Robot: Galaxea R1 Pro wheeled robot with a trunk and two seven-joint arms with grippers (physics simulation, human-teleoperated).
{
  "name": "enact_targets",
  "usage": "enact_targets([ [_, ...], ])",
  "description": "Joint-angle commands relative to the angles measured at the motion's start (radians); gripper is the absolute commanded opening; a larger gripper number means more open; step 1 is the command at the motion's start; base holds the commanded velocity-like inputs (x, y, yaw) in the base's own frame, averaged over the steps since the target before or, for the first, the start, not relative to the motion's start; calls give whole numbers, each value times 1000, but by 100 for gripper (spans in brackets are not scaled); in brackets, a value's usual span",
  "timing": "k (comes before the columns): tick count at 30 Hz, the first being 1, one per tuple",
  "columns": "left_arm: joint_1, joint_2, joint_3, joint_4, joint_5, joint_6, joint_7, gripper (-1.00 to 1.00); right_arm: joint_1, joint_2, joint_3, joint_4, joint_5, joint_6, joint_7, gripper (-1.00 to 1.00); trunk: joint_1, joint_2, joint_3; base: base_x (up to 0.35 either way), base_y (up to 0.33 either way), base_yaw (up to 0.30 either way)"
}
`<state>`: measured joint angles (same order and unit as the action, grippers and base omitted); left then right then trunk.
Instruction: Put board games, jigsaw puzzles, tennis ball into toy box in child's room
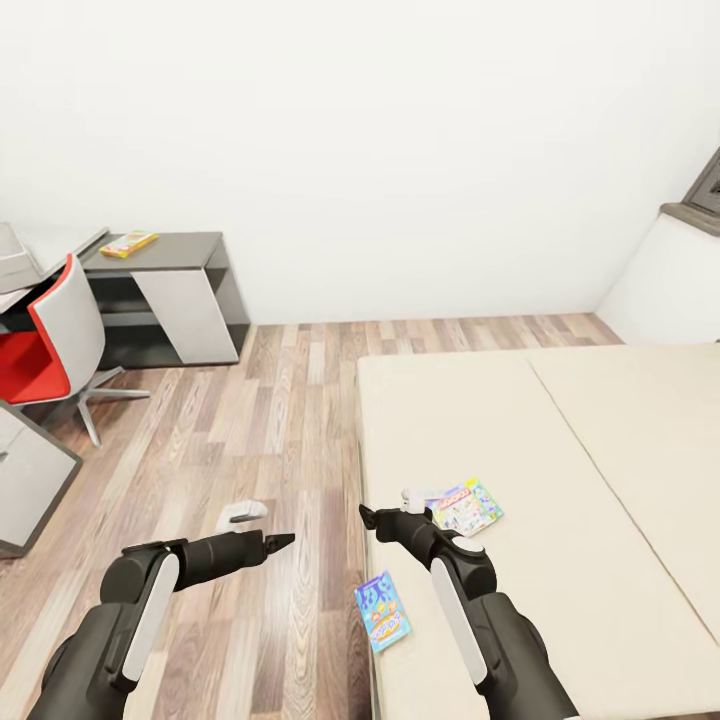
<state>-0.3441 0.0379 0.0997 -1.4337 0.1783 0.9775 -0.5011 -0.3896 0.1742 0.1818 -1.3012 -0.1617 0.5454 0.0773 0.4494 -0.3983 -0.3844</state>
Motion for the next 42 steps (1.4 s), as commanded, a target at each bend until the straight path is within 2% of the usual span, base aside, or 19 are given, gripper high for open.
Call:
enact_targets([
  [1, -1, 0, 1, -1, 4, 7, 0, 100, -1, 0, -1, -1, -4, 5, 1, 100, 1, -2, 0, 0, 0, 0],
  [34, -1, -1, 0, -1, 4, 9, 0, 100, -1, 0, -1, 29, -2, 4, 0, 100, 1, -2, 55, 0, 0, 0],
  [42, -1, -1, 0, -1, 4, 9, 0, 100, -1, 0, -1, 31, -3, -19, -1, 100, 1, -2, 68, 0, 0, 0],
])
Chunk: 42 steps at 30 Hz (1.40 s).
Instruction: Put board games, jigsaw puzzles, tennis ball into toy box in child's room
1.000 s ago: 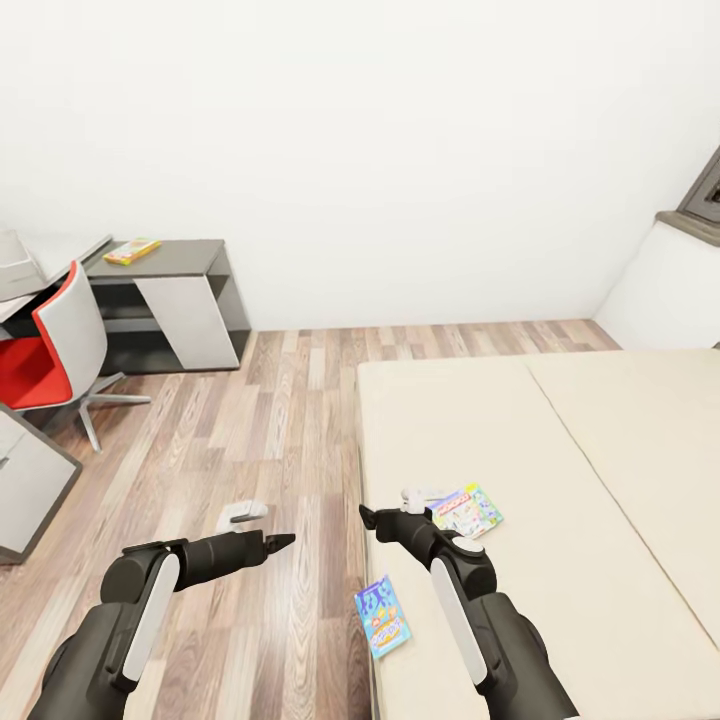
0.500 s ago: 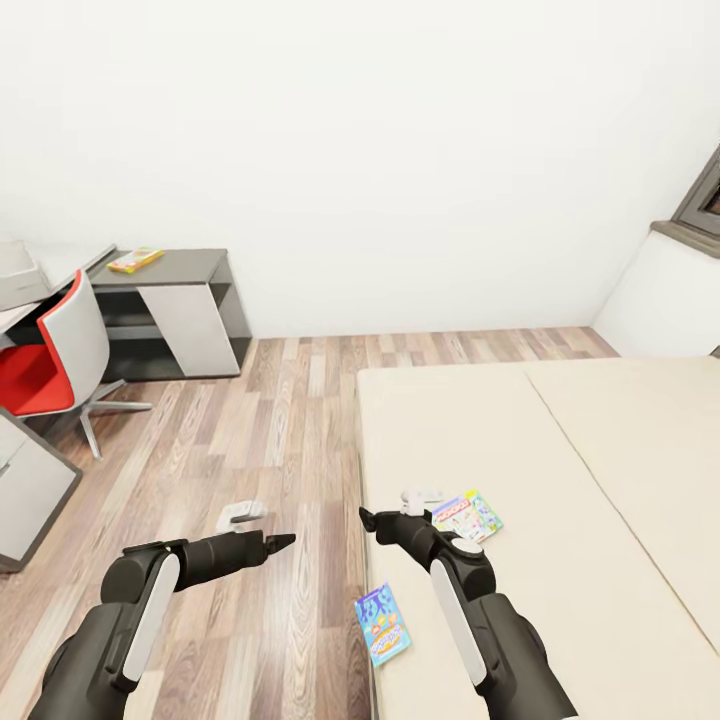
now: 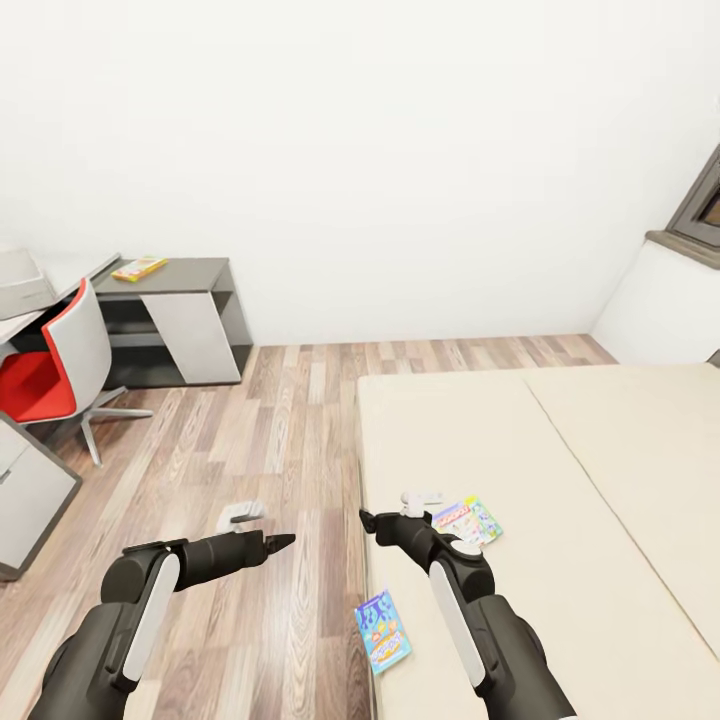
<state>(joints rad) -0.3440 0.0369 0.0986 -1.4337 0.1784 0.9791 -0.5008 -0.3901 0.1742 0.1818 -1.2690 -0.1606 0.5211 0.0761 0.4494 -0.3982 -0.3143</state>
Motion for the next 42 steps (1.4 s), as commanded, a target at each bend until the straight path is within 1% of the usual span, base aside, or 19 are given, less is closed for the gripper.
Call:
enact_targets([
  [1, -1, 0, 1, -1, 4, 7, -1, 100, 0, 0, -1, -1, -4, 3, 1, 100, 1, -2, 0, 0, 0, 0],
  [42, -1, 0, 1, -1, 4, 7, 0, 100, 0, 0, -1, 0, -5, 0, 1, 100, 1, -2, 68, 0, 0, 0],
])
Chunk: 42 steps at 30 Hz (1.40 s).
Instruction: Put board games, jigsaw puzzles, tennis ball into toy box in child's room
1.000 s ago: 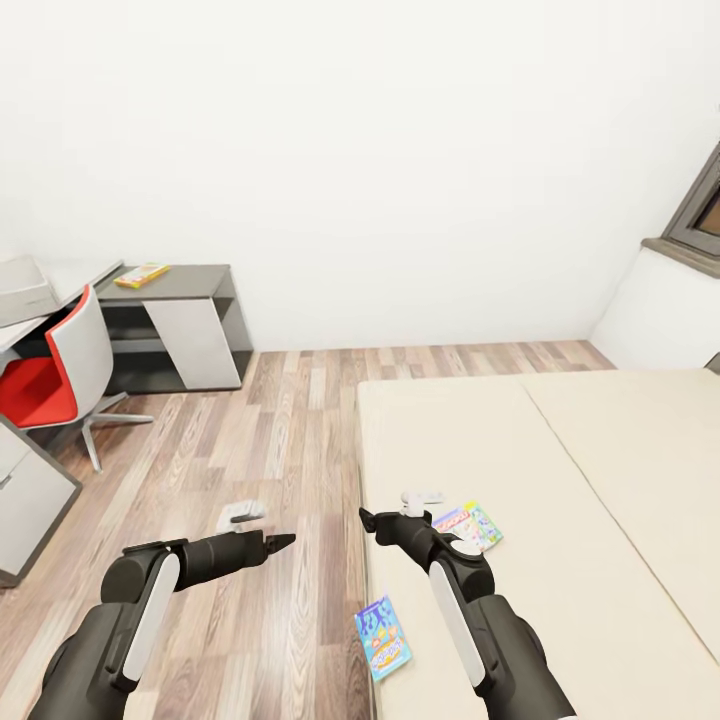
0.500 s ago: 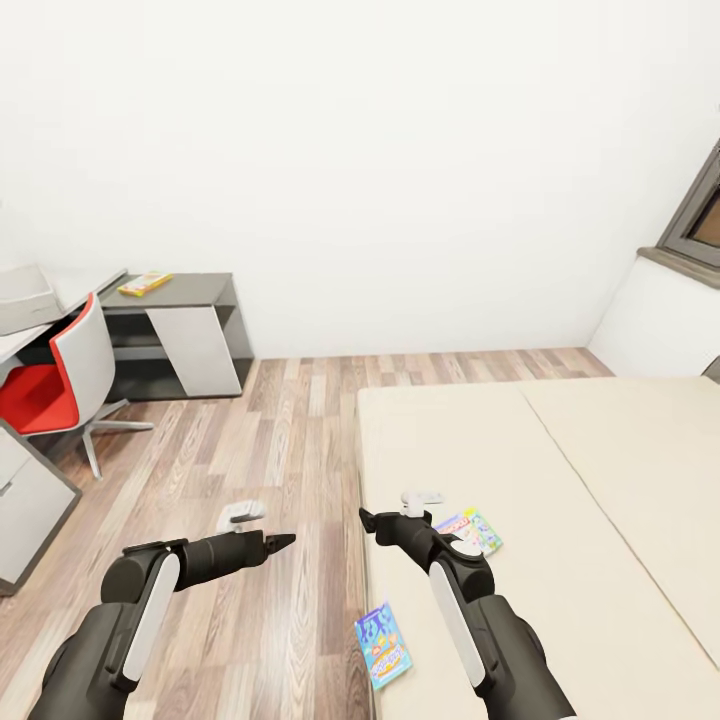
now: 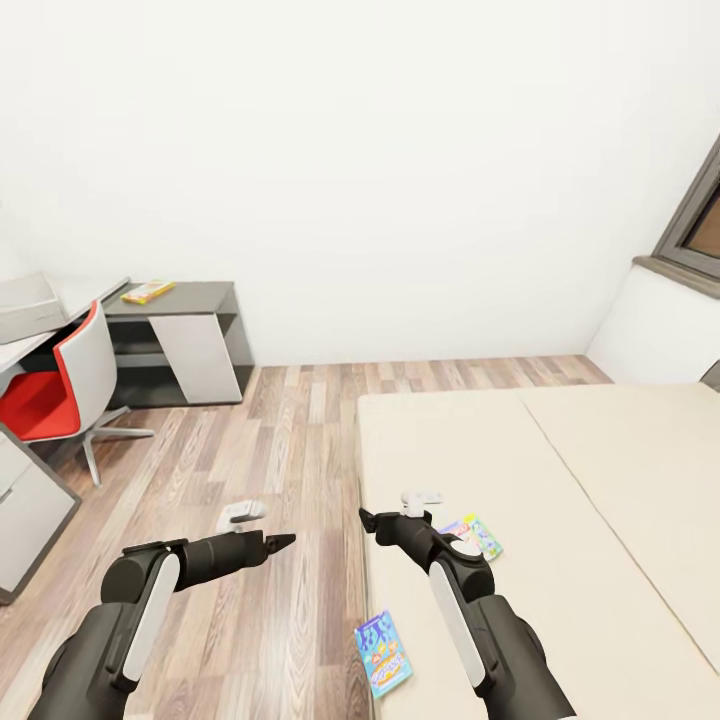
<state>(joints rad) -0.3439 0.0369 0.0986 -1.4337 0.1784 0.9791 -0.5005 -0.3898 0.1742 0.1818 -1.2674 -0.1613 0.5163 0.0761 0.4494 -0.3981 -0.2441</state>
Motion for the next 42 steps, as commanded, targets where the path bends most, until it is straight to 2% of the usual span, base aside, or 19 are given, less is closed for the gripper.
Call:
enact_targets([
  [1, 0, 0, 1, -1, 4, 7, -1, 100, -1, 0, -1, -1, -4, 5, 1, 100, 1, -2, 0, 0, 0, 0],
  [25, -1, 0, 1, -1, 4, 7, 0, 100, -1, 0, -1, -2, -4, 0, 1, 100, 1, -2, 39, 0, 0, 0],
  [42, -1, 0, 1, -1, 4, 7, -1, 100, -1, 0, -2, 0, -3, -57, -1, 100, 1, -2, 43, 0, 0, 0],
])
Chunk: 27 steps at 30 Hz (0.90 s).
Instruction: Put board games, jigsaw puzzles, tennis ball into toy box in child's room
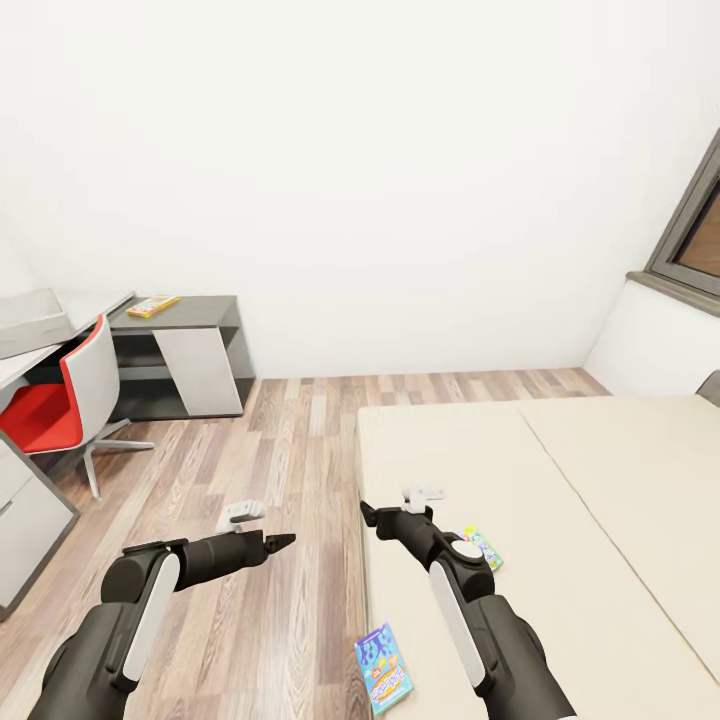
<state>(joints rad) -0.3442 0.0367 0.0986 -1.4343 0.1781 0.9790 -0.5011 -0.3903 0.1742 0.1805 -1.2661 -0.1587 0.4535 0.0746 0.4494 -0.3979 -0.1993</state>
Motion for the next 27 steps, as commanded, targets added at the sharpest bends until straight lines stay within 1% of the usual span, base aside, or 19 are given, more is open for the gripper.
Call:
enact_targets([
  [1, -1, 0, 1, 0, 4, 7, 0, 100, -1, 0, -1, -1, -5, 5, 1, 100, 1, -2, -2, 0, 0, 0],
  [13, 0, 0, 1, 0, 2, 6, 0, 100, 0, 0, -1, -1, -5, 4, 1, 100, 1, -2, -2, 0, 16, 0],
  [27, -1, 0, 1, 0, 1, 6, 0, 100, 0, 0, -1, -1, -5, 4, 1, 100, 1, -2, -2, 0, 204, 0],
])
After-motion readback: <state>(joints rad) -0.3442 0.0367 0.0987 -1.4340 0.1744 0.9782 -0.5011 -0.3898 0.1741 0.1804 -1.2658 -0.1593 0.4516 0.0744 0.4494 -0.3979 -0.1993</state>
